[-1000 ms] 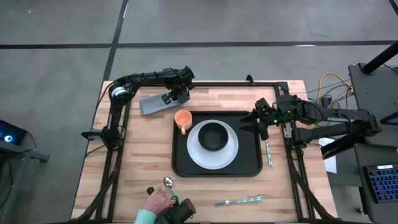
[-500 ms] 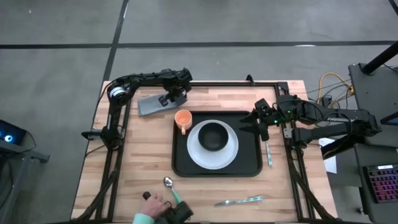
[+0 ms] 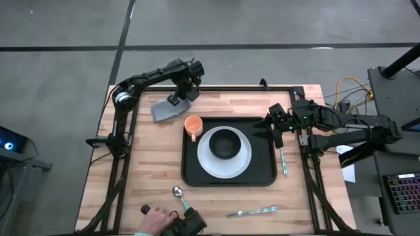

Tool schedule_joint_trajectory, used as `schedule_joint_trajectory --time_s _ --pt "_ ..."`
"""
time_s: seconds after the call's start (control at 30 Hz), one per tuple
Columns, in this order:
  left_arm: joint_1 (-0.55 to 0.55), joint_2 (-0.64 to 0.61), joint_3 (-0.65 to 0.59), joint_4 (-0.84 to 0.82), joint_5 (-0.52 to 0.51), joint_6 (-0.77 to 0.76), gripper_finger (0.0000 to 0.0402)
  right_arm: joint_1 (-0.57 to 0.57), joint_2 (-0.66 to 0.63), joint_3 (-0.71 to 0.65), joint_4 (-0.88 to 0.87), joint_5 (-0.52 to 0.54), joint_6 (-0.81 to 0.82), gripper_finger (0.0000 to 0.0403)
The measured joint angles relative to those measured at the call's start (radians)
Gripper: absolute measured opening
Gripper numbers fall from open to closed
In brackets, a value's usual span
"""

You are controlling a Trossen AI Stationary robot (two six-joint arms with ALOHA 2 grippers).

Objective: Set up tray
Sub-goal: Put the gray napkin on the black tray to the right of the white plate

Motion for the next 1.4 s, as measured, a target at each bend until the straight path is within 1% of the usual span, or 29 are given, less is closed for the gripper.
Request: schedule_joint_trajectory --time_s 0.13,0.23,0.47,0.57,0.67,0.8,0.9,0.97,1.07,1.23,1.4 --pt "-0.007 -0.021 0.114 -0.081 -0.001 -0.057 0.0001 0.000 0.000 0.011 -0.001 0.000 -0.002 0.0224" --pt "-0.017 -0.020 0.171 -0.142 -0.001 -0.107 0.0000 0.000 0.000 0.030 -0.003 0.001 -0.026 0.0224" --pt "-0.077 -0.021 0.247 -0.224 0.000 -0.193 0.0000 -0.034 0.000 0.090 -0.019 0.048 -0.089 0.0224" --pt "-0.102 -0.021 0.290 -0.227 0.000 -0.264 0.0000 -0.048 0.000 0.125 -0.041 0.118 -0.095 0.0225" --pt "-0.124 -0.021 0.345 -0.224 -0.001 -0.335 0.0000 -0.056 0.007 0.159 -0.062 0.187 -0.126 0.0235" --pt "-0.144 -0.021 0.471 -0.215 -0.010 -0.409 0.0000 -0.057 0.041 0.227 -0.127 0.295 -0.156 0.0252" --pt "-0.156 -0.023 0.569 -0.185 -0.011 -0.505 0.0000 -0.068 0.089 0.282 -0.169 0.298 -0.195 0.0259" --pt "-0.168 -0.071 0.533 -0.113 -0.026 -0.571 0.0000 -0.072 0.134 0.326 -0.171 0.301 -0.201 0.0260" --pt "-0.194 -0.111 0.508 -0.115 -0.030 -0.632 0.0000 -0.083 0.225 0.403 -0.170 0.315 -0.232 0.0260" --pt "-0.225 -0.118 0.516 -0.120 -0.043 -0.731 0.0000 -0.101 0.399 0.542 -0.179 0.317 -0.311 0.0260" --pt "-0.254 -0.118 0.519 -0.145 -0.053 -0.814 0.0000 -0.124 0.558 0.708 -0.247 0.323 -0.411 0.0260"
